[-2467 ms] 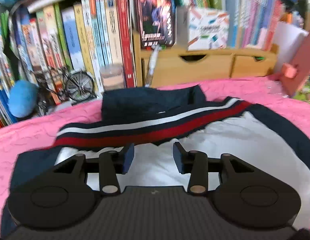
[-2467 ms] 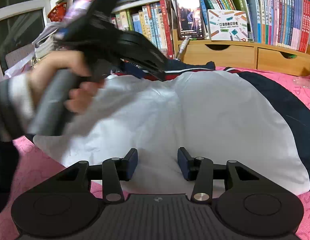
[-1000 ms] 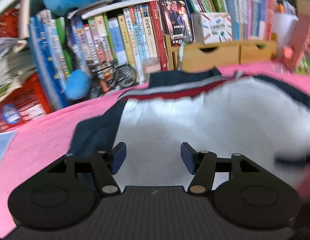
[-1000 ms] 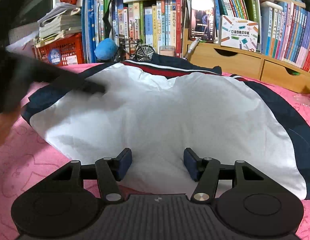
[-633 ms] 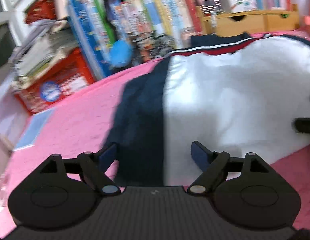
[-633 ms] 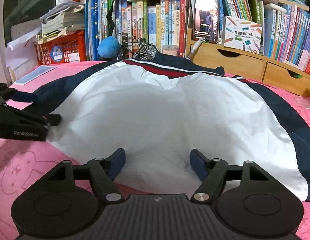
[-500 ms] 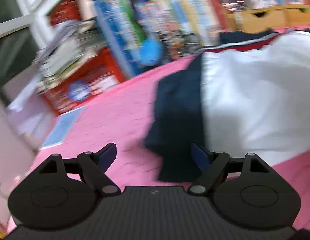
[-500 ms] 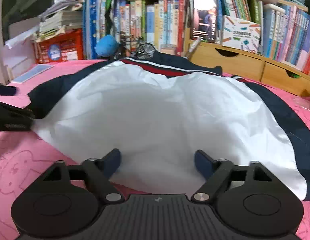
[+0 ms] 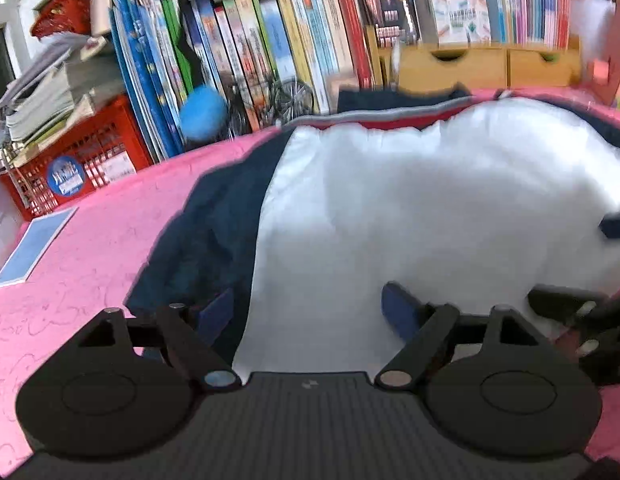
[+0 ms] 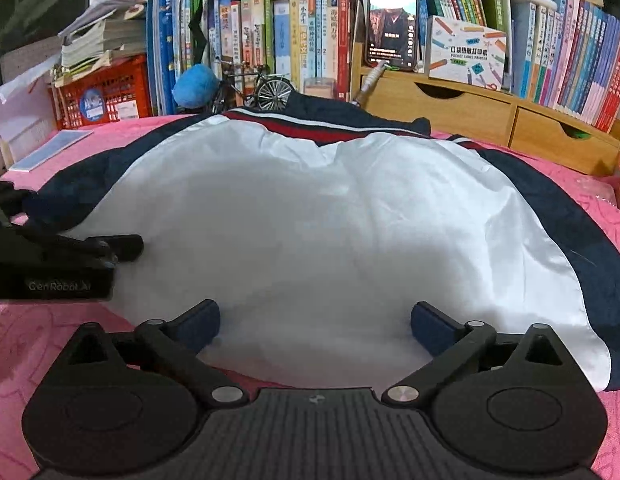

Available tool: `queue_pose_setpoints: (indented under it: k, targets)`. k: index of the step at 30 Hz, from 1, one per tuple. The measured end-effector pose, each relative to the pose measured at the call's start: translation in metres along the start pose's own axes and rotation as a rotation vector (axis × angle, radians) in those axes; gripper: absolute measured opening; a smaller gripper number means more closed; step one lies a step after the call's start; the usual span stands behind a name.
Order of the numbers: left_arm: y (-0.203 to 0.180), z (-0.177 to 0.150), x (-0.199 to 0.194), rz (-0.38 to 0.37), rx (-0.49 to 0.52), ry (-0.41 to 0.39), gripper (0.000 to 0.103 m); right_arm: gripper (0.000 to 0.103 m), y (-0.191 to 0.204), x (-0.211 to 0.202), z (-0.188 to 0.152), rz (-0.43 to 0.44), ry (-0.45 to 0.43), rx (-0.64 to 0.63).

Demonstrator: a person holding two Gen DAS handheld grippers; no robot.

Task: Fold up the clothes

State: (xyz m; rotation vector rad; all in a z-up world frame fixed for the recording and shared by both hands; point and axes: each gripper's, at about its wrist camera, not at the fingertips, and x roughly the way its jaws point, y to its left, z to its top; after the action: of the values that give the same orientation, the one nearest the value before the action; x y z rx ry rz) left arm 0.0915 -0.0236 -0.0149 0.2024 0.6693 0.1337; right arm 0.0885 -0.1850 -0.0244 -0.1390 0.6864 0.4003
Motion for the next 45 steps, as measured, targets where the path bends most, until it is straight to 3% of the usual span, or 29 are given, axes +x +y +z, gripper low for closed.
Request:
queue_pose_setpoints:
  k: [4,8,10,14,15,17,19,21,23,29,31,34,39,45]
  targets:
    - [0.009,-0.004,0.005,-0.009,-0.053,0.01,0.098,0.1,0.003,-0.008,0.001,0.012,-0.032,0.031]
    - [0.005,-0.008,0.003,0.026,-0.034,-0.02,0.1,0.1,0.018,-0.005,0.007,0.044,-0.055,-0.019]
    - [0.004,-0.008,0.002,0.032,-0.031,-0.024,0.1,0.099,0.017,0.002,0.008,0.023,-0.026,-0.024]
    - [0.017,-0.008,0.007,-0.017,-0.094,0.0,0.102,0.099,-0.028,0.001,0.005,-0.043,-0.015,0.067]
    - [0.02,-0.008,0.009,-0.03,-0.111,0.006,0.103,0.095,-0.046,-0.001,0.003,-0.047,-0.016,0.102]
    - [0.022,-0.009,0.009,-0.039,-0.122,0.01,0.103,0.095,-0.077,-0.005,-0.005,-0.217,-0.019,0.084]
    - [0.023,-0.009,0.009,-0.038,-0.124,0.011,0.103,0.095,-0.118,-0.015,-0.013,-0.293,-0.024,0.125]
    - [0.023,-0.009,0.01,-0.039,-0.128,0.013,0.103,0.103,-0.168,-0.021,-0.024,-0.351,-0.001,0.256]
    - [0.024,-0.008,0.01,-0.041,-0.134,0.016,0.103,0.103,-0.205,-0.03,-0.035,-0.329,-0.01,0.349]
    - [0.023,-0.007,0.007,-0.011,-0.13,0.012,0.103,0.102,-0.215,-0.04,-0.044,-0.302,-0.034,0.355]
    - [0.02,-0.006,-0.001,0.035,-0.109,0.013,0.094,0.102,-0.219,-0.052,-0.05,-0.255,-0.075,0.437]
    - [0.014,-0.002,-0.02,0.058,-0.098,-0.025,0.093,0.102,-0.225,-0.071,-0.062,-0.169,-0.13,0.571]
    - [-0.014,0.009,-0.046,-0.033,-0.083,-0.117,0.093,0.103,-0.218,-0.085,-0.068,-0.026,-0.137,0.673]
    - [-0.068,0.017,-0.042,-0.07,0.036,-0.146,0.093,0.102,-0.203,-0.084,-0.066,0.132,-0.124,0.756]
